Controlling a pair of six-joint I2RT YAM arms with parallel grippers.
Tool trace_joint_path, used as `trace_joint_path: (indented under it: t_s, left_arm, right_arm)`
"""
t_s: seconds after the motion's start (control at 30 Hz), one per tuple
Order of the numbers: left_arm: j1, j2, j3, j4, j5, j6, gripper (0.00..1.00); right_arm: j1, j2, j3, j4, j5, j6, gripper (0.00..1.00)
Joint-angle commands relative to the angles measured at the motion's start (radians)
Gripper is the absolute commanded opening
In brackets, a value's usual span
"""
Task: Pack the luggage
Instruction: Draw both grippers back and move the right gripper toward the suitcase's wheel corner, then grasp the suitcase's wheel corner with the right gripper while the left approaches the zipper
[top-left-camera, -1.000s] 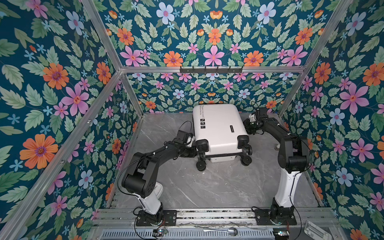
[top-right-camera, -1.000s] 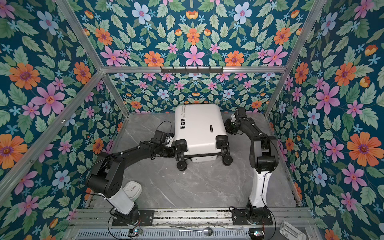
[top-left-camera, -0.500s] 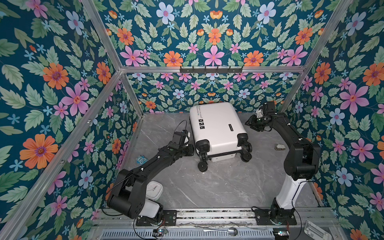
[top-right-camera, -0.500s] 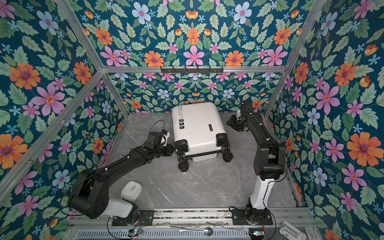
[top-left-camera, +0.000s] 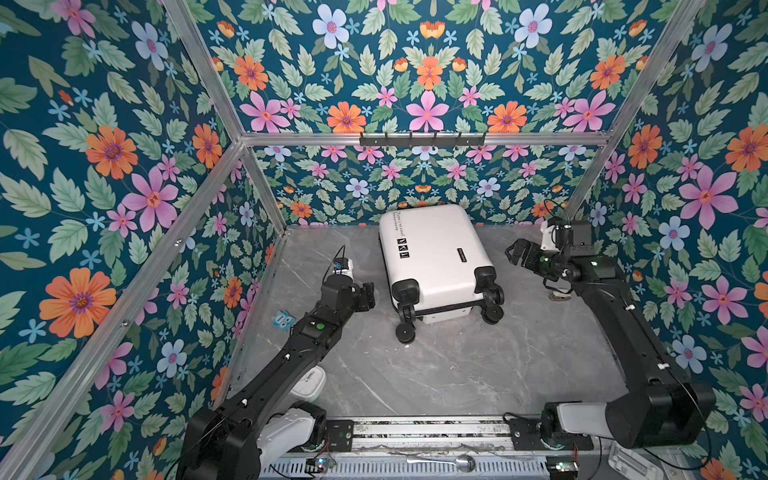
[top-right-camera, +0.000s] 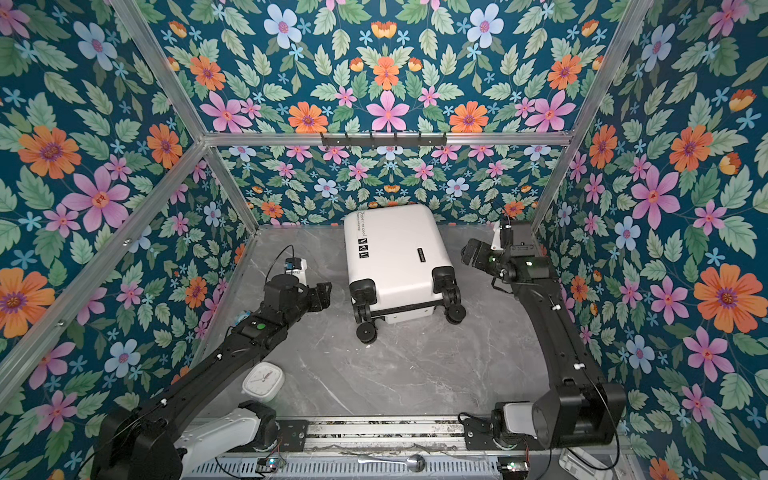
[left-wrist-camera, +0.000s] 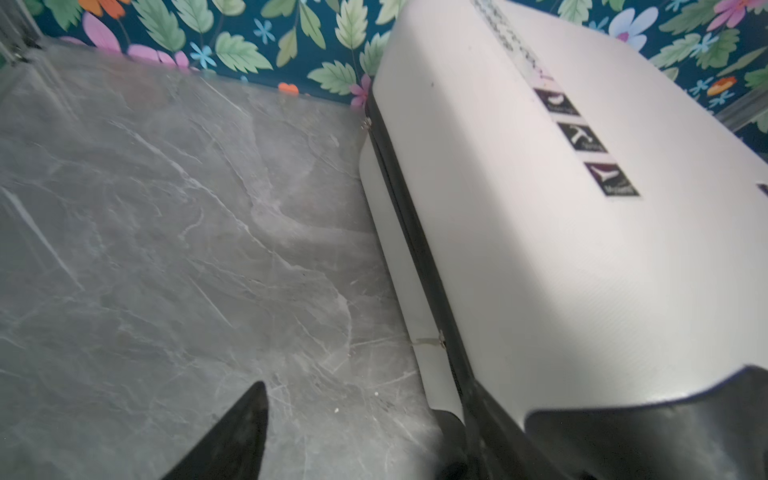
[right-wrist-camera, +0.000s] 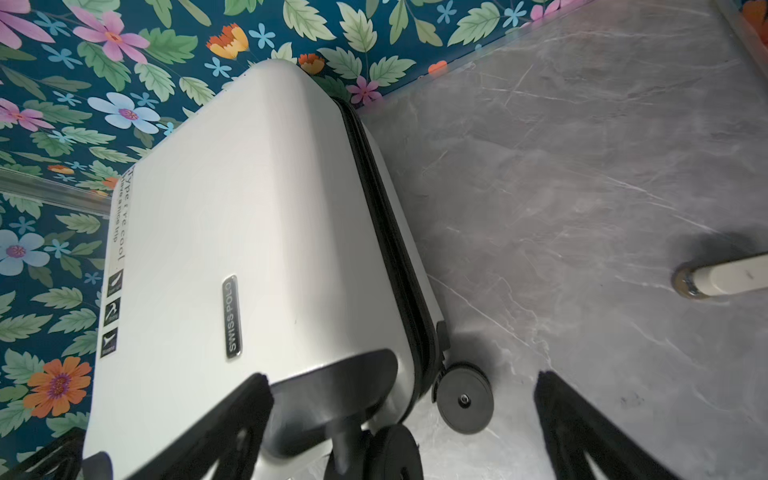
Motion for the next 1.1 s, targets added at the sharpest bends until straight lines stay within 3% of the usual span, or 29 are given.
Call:
trace_joint_path:
  t_s: [0.0,0.2,0.27,0.33,0.4,0.43,0.53,0.6,0.67,0.73,0.83,0.9,1.07]
  left_arm:
    - [0.004,0.019,0.058,-0.059,-0.182,-0.100,0.84]
    - [0.004,0.002,0.115,-0.087,-0.150,-0.132,0.88]
    - [0.004,-0.030,0.099,-0.036,-0.125,-0.061,0.81]
    - [0.004,-0.069,0.062,0.031,-0.106,-0.015,0.82]
    - [0.004,-0.128,-0.012,0.128,-0.091,-0.005,0.89]
    - [0.004,-0.160,-0.049,0.176,-0.083,-0.006,0.99]
    - [0.005,-0.216,-0.114,0.172,-0.182,-0.071,1.00]
    - [0.008,-0.205,-0.108,0.133,-0.171,-0.065,1.00]
    - [0.009,-0.165,-0.097,0.100,-0.134,-0.068,1.00]
    - [0.008,-0.111,-0.093,0.096,-0.056,-0.055,0.96]
    - [0.009,-0.023,-0.094,0.142,0.097,-0.030,0.80]
    - [0.009,0.038,-0.097,0.161,0.125,-0.065,0.74]
    - [0.009,0.131,-0.121,0.258,0.174,-0.112,0.71]
  right_arm:
    - [-0.002,-0.049,-0.034,0.038,0.036,0.059,0.99]
    - [-0.020,-0.144,-0.122,0.159,-0.158,0.153,0.99]
    - [-0.022,-0.159,-0.147,0.189,-0.205,0.158,0.99]
    - [-0.022,-0.158,-0.159,0.194,-0.222,0.166,0.99]
    - [-0.023,-0.163,-0.175,0.192,-0.201,0.207,0.99]
    - [-0.022,-0.173,-0.193,0.206,-0.195,0.219,0.99]
    - [-0.022,-0.179,-0.210,0.177,-0.216,0.244,0.99]
    - [-0.019,-0.154,-0.177,0.111,-0.280,0.224,0.99]
    - [0.008,-0.175,-0.219,0.160,-0.300,0.246,0.99]
    - [0.047,-0.203,-0.257,0.206,-0.296,0.273,0.99]
    - [0.151,-0.211,-0.228,0.156,-0.209,0.263,0.99]
    - [0.265,-0.191,-0.180,0.095,-0.120,0.240,0.93]
    - [0.508,-0.114,-0.119,0.066,0.009,0.257,0.83]
